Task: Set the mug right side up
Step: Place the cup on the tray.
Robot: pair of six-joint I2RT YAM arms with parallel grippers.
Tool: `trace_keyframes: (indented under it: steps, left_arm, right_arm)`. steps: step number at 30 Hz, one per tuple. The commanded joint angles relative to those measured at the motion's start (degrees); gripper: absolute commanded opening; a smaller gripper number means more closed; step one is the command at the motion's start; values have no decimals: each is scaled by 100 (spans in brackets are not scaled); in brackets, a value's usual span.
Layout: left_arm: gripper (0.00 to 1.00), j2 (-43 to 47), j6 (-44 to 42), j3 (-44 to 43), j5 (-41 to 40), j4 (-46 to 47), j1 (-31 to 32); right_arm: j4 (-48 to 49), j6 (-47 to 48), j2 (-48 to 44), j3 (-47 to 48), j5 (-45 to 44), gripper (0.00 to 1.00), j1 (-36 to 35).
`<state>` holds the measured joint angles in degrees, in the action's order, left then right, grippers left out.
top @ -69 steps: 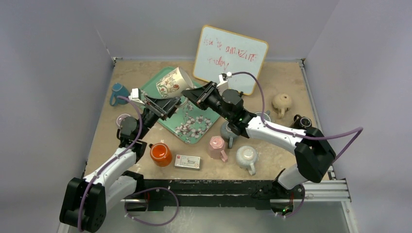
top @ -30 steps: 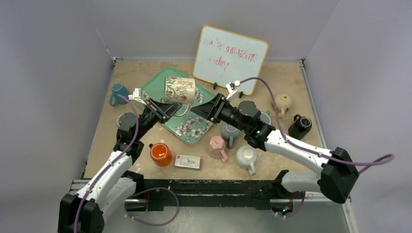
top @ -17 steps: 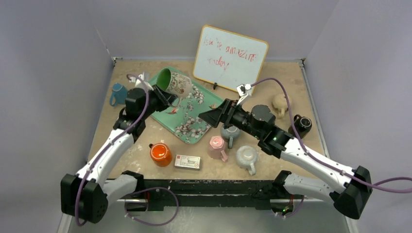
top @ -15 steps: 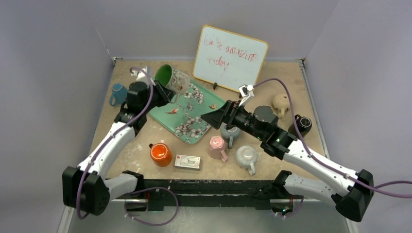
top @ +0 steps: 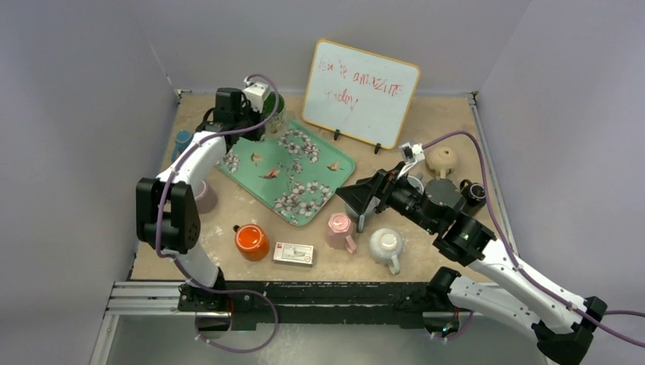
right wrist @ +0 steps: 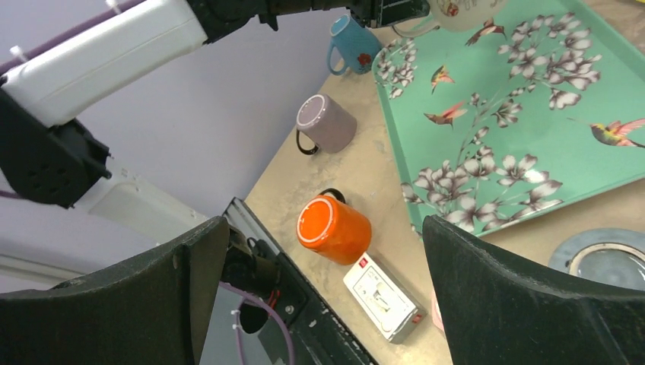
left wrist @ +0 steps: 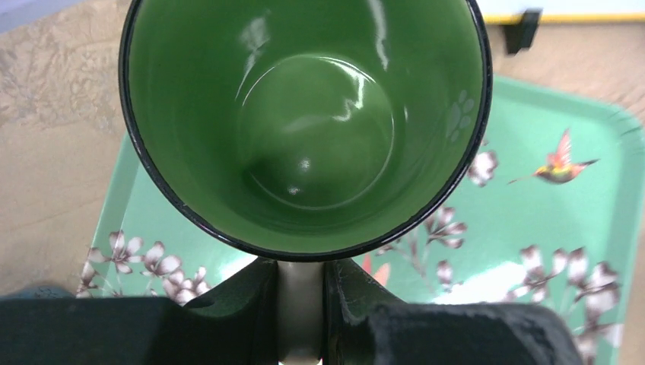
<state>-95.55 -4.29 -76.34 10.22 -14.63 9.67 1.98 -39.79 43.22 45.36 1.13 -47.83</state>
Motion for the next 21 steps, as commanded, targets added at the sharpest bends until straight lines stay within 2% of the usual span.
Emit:
trace_keyframes:
  steps: [1,4,8,13,21]
  left_arm:
    - [0,-126,-1133,-757,729,491,-223]
    - [0,-471,-1478,-952,662,602,-365]
    - [0,-986,-1738,-1509,937,208,-692]
    - [0,-1280,-1783,-1427,898,857,-814]
    - [0,-1938,-1794,-1827,1032,858,-890]
  right_arm:
    - [-188,336,-215,-84,-233,99,12]
    - [-193,379,-265,-90,-294,99,18]
    - [-302,446,-287,-85,-293,99,13]
    - [-12,474,-160,-184,-403,99,18]
    - [2,539,100,-229,-345,99,11]
